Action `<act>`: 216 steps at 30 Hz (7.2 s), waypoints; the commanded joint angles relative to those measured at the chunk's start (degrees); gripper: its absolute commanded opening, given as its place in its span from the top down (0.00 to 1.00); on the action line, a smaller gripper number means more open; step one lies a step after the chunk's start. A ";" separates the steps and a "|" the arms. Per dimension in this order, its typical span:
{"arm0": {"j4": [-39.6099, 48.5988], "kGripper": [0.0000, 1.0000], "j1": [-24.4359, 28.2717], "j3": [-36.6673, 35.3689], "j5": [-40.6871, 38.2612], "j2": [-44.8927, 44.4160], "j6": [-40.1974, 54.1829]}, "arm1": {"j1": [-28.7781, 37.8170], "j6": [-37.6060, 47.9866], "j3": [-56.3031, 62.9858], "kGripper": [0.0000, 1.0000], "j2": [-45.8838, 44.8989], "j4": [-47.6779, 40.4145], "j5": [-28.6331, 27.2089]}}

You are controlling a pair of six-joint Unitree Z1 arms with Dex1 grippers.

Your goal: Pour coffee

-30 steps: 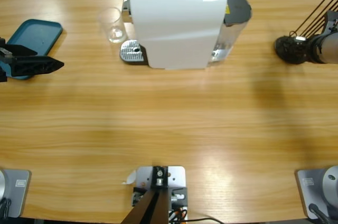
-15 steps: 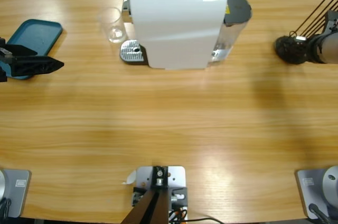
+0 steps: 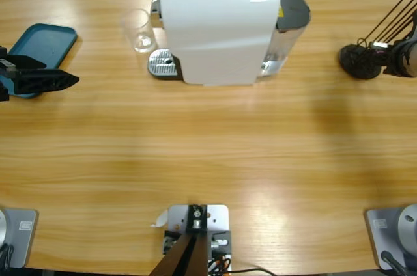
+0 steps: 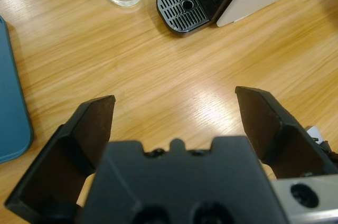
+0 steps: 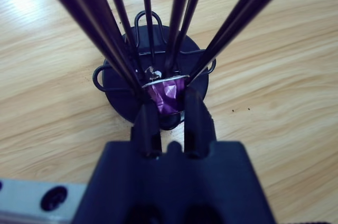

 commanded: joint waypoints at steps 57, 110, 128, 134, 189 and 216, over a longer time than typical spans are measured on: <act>-6.57 0.02 -0.99 7.04 -3.03 2.84 7.18 | 47.56 -58.62 -76.09 1.00 10.90 59.95 23.14; -7.80 0.00 -0.99 7.66 -2.57 5.02 6.72 | 31.23 -66.04 -90.89 1.00 29.09 64.05 26.78; -7.80 0.00 -0.99 7.66 -2.59 5.18 6.72 | 30.26 -65.60 -91.42 1.00 30.02 64.61 26.86; -7.83 0.00 -0.99 7.66 -2.59 5.41 6.72 | 30.42 -65.51 -91.91 1.00 30.43 64.75 27.29; -8.15 0.00 -0.99 7.66 -2.68 6.16 6.55 | 27.07 -41.26 -106.89 1.00 15.17 85.68 39.33; -8.15 0.01 -0.99 7.66 -2.61 6.51 6.55 | 36.84 -30.90 -50.59 1.00 0.90 26.39 -5.18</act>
